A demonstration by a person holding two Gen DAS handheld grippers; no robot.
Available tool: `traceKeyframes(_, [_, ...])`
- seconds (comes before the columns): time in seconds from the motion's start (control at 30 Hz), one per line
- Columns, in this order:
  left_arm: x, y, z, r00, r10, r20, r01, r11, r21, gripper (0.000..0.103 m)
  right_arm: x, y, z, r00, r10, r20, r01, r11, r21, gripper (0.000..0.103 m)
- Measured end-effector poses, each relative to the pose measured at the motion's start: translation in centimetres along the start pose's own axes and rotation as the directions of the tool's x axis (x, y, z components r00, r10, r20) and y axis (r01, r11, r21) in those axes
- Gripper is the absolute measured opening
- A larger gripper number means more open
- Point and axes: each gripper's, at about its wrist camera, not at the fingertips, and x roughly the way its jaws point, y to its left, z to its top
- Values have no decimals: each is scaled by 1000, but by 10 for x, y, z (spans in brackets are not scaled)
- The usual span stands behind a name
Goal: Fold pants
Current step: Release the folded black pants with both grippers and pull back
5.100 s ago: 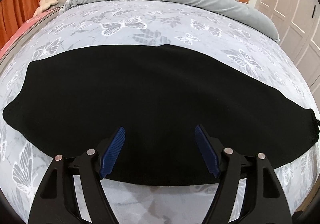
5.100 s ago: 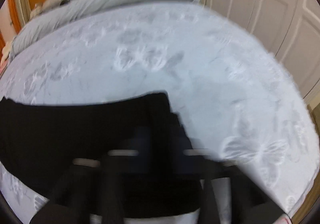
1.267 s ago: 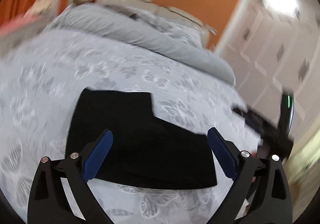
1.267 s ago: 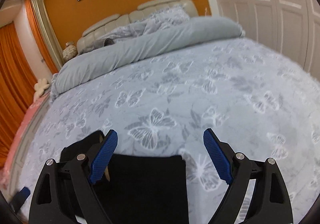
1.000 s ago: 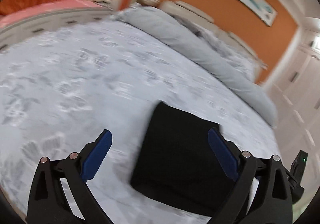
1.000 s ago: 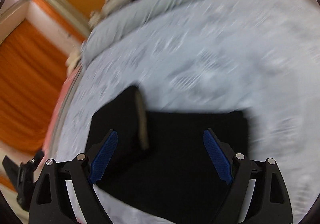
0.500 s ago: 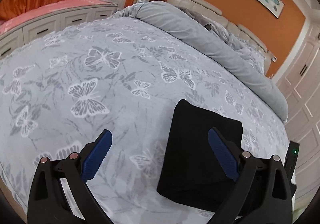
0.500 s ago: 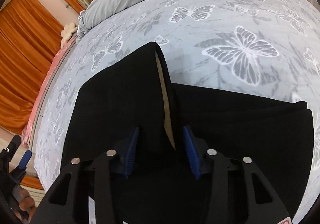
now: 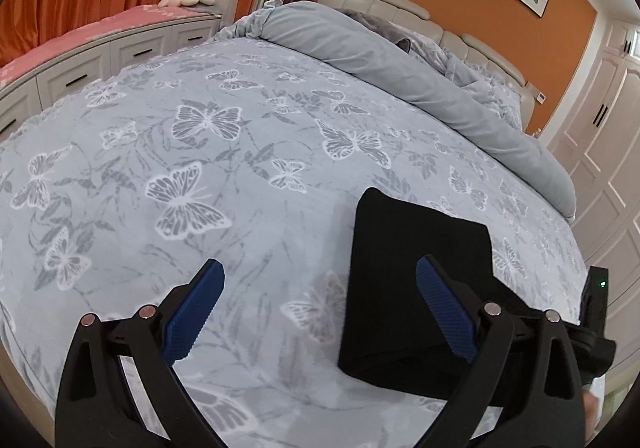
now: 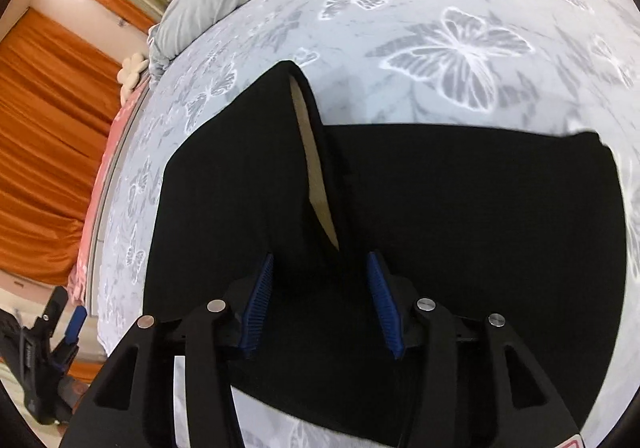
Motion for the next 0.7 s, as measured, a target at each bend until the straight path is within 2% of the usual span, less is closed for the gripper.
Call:
traceKeyframes(0.1, [2,3,0,1000,-12,-16,12,1000,12,95,5,2,2,1000,22,-3,-22,1000,5,51])
traceKeyframes(0.13, [3,4,-1,1000,-19,-23,19,1000,11,95,12,4,6,999,53,-1,-53,999,8,52])
traceKeyframes(0.17, [5,4,-1,999,-30,-33,30,1000,10,95,16,8,9,999,49,5,-49,999,1,50])
traceKeyframes(0.2, [7,4,-2,998,-39,-44,39,999,8,95,19,12,12,999,42,33,-41,999,-22,37])
traceKeyframes(0.27, [11,4,-3,996,-55,-67,56,998,8,95,21,21,14,997,47,62,-43,997,-61,28])
traceKeyframes(0.3, [13,3,-4,996,-57,-72,58,998,12,95,15,26,14,995,61,82,-56,996,-65,21])
traceKeyframes(0.37, [14,-1,-5,996,-56,-75,59,998,28,95,-13,43,14,984,112,140,-98,989,-107,14])
traceKeyframes(0.47, [13,-8,-4,994,-79,-75,82,996,42,95,-78,62,-3,960,164,226,-121,974,-191,14])
traceKeyframes(0.53, [14,-11,-5,992,-101,-81,105,993,46,95,-120,51,-27,944,117,309,-55,978,-203,14])
traceKeyframes(0.6, [17,-17,-7,987,-124,-103,130,990,54,95,-138,23,-41,938,45,344,9,988,-155,15])
traceKeyframes(0.63, [20,-21,-9,985,-130,-117,138,989,59,95,-132,2,-46,949,-15,314,54,992,-115,17])
traceKeyframes(0.67, [24,-26,-11,982,-131,-134,140,988,65,95,-116,-17,-49,967,-68,244,91,992,-86,24])
traceKeyframes(0.7, [28,-29,-13,979,-133,-152,145,987,72,95,-89,-40,-51,982,-152,110,157,987,-42,26])
